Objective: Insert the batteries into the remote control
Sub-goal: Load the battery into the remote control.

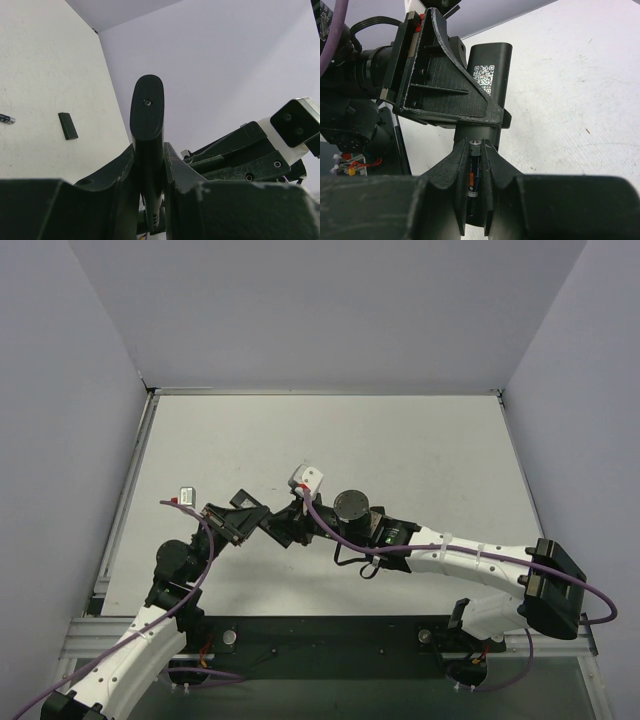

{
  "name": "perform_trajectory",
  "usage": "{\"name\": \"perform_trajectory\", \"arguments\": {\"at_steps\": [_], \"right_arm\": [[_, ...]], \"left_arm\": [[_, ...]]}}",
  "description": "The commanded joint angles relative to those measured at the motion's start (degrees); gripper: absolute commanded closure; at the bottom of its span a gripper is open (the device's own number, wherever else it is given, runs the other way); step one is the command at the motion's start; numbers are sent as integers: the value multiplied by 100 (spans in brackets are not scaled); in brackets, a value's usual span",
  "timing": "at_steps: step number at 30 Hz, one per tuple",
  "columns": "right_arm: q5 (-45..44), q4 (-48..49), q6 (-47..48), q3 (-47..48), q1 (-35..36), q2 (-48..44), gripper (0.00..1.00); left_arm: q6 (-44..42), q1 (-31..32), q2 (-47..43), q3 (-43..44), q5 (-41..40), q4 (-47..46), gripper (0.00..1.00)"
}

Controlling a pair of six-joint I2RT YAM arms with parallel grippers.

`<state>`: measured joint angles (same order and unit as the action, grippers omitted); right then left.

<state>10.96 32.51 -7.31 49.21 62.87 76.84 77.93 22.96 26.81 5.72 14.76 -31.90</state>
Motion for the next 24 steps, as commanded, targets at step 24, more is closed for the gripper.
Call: {"name": "perform_trajectory", "arguments": {"at_steps": [24], "right_arm": [[-85,695,19,36,50,-196,100]], "left_arm": [[29,33,53,184,-114,-264,100]]}}
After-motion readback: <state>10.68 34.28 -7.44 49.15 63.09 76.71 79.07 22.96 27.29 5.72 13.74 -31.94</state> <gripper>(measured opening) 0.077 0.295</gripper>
